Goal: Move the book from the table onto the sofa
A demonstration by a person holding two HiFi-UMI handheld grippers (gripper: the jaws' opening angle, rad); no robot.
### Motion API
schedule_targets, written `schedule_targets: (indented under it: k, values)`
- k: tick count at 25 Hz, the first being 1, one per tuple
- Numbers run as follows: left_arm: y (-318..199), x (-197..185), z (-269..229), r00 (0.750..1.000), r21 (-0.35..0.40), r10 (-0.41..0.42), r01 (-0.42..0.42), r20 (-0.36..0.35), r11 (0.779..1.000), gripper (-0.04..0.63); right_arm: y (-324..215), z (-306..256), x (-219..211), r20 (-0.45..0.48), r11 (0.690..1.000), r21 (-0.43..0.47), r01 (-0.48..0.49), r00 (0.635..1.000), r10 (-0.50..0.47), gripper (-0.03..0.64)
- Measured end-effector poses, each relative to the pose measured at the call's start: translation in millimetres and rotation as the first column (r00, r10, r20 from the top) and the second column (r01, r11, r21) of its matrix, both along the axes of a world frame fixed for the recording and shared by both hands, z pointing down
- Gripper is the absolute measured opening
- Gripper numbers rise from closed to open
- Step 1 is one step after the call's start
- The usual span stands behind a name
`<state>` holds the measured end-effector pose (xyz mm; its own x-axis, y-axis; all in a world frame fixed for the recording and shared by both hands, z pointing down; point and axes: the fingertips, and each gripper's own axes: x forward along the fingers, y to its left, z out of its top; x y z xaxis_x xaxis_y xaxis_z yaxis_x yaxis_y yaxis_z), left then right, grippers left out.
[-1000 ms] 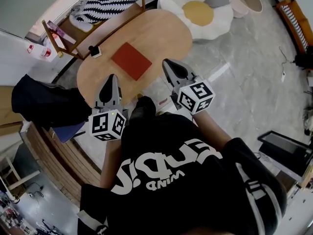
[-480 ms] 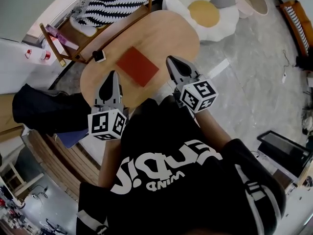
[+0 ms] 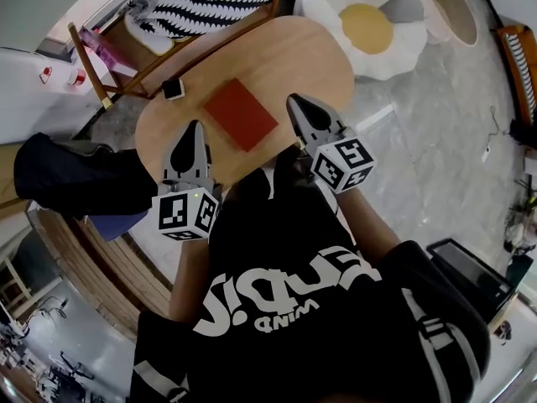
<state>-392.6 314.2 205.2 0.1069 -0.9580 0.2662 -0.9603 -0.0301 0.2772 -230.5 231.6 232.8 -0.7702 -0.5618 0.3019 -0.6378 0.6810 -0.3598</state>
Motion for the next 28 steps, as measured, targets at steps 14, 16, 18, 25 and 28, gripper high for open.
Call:
schedule_targets:
  k: [14, 16, 18, 25, 28]
  values:
    - [-37.6, -4.0, 56.5, 0.997, -0.065, -0.073, 0.072, -0.019, 0.995, 0.009, -48.9, 51.8, -34.7, -0.007, 0.994, -0.056, 0.095, 0.995, -0.095, 0.002]
    - [-40.5, -5.8, 69.6, 0.997, -0.077, -0.077, 0.075, -0.025, 0.994, 0.009, -50.7, 64.6, -38.5, -0.018, 0.992, -0.062, 0.111, 0.994, -0.112, 0.002]
    - [-44.3, -8.1, 82.7, 0.997, -0.084, -0.076, 0.073, -0.028, 0.994, 0.009, -52.9, 78.1, -40.8, -0.028, 0.99, -0.063, 0.123, 0.992, -0.125, 0.003]
    - [-46.5, -16.4, 124.7, 0.995, -0.098, -0.1, 0.097, -0.029, 0.99, 0.009, -49.2, 122.6, -52.8, -0.045, 0.981, -0.067, 0.184, 0.981, -0.187, 0.002]
    - [-45.5, -15.1, 145.7, 0.994, -0.107, -0.104, 0.1, -0.034, 0.989, 0.009, -48.5, 143.5, -56.4, -0.05, 0.978, -0.075, 0.193, 0.979, -0.197, 0.002]
